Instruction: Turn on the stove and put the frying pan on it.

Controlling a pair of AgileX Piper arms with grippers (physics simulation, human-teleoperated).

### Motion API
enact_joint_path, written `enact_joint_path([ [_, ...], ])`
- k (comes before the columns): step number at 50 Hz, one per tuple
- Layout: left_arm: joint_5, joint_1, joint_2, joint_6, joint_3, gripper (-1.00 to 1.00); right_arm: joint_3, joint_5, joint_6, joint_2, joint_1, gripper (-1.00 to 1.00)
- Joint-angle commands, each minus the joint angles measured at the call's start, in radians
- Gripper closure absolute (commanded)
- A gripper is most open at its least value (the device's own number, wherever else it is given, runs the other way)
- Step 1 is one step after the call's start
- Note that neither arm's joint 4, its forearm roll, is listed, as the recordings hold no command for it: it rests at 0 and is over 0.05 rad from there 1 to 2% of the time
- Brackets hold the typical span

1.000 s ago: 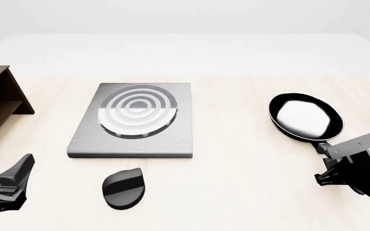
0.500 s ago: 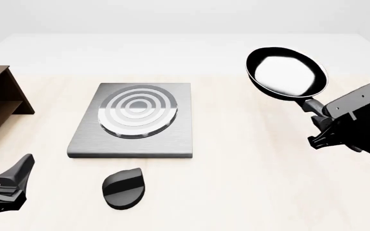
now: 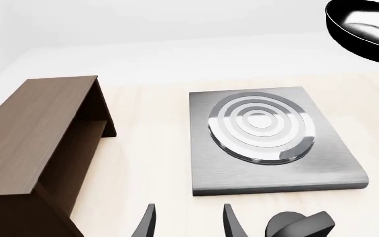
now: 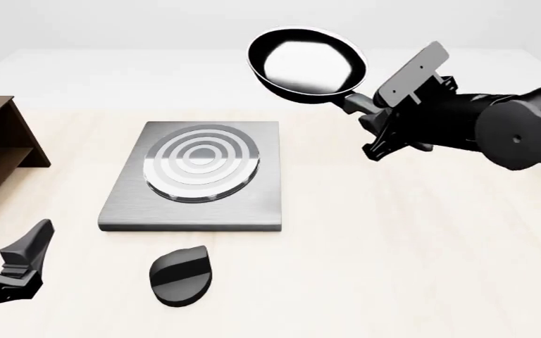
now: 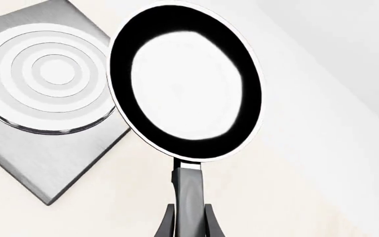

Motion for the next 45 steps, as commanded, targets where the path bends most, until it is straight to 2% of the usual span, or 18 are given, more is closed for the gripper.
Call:
enact_joint_path([
  [1,-0.041,-0.004,0.042,-0.008,0.000,-1.00,-0.173,0.030,0.012,0.154,0.140,1.00],
  [10,-0.056,-0.008,0.060,-0.017,-0.001,-1.00,-0.300,0.077,0.035,0.281,0.232,1.00],
  [20,-0.030,-0.009,0.030,-0.021,0.000,-1.00,-0.351,0.063,0.072,0.377,0.268,1.00],
  [35,-0.009,-0.011,0.013,-0.023,0.000,-1.00,-0.287,-0.037,0.100,0.467,0.302,1.00],
  [45,0.006,-0.014,-0.001,-0.025,0.000,-1.00,-0.261,-0.071,0.110,0.498,0.309,1.00],
])
